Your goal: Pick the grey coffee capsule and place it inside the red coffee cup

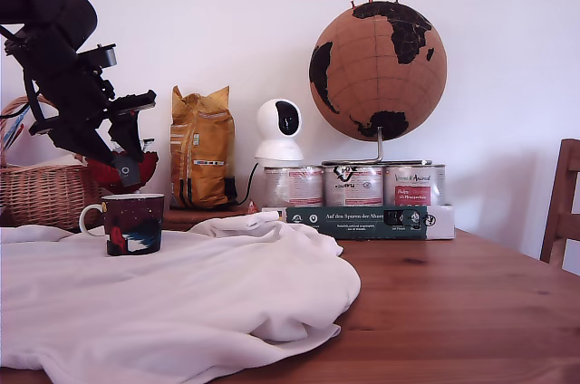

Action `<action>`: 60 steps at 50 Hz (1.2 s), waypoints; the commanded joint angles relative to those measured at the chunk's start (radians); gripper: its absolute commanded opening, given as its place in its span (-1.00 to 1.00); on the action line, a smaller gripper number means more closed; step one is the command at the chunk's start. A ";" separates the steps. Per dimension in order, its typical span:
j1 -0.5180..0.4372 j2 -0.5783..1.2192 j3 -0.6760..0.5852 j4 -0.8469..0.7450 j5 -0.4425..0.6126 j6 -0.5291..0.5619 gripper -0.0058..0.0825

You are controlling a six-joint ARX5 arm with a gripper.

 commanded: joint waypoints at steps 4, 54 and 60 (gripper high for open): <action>-0.008 0.027 0.010 -0.008 -0.008 0.019 0.27; 0.021 -0.274 0.028 -0.312 -0.008 0.146 -0.20; 0.032 -0.341 0.028 -0.383 -0.008 0.147 -0.47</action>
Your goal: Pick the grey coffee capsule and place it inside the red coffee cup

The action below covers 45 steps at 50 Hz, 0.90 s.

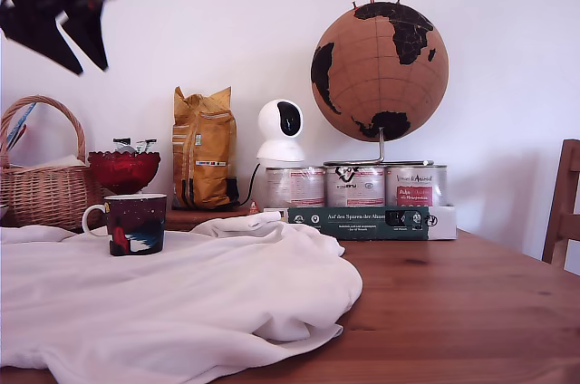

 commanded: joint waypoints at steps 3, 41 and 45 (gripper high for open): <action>0.010 -0.027 -0.003 -0.053 0.000 0.006 -0.64; 0.008 -0.512 -0.156 0.016 -0.081 0.032 -0.92; 0.008 -0.579 -0.241 0.076 -0.091 0.032 -0.92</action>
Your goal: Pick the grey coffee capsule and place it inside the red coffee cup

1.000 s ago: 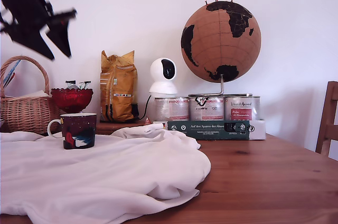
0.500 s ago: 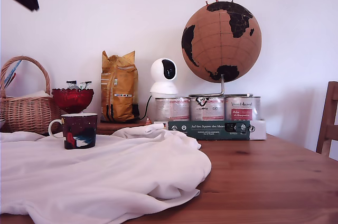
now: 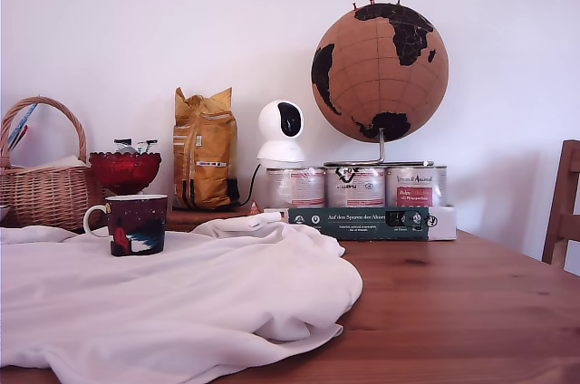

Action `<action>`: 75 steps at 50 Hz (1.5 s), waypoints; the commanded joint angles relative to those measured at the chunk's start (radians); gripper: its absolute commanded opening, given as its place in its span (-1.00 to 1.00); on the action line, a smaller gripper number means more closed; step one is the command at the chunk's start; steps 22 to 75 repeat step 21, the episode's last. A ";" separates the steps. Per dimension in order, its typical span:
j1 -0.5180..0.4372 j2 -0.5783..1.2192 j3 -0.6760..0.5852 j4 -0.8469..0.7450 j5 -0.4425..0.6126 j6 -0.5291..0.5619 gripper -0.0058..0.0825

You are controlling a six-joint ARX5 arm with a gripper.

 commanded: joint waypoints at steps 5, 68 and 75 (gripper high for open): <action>-0.002 -0.114 -0.185 0.124 -0.018 0.005 -0.92; -0.002 -0.282 -0.358 0.212 -0.037 0.004 -0.92; -0.002 -0.282 -0.358 0.212 -0.037 0.004 -0.92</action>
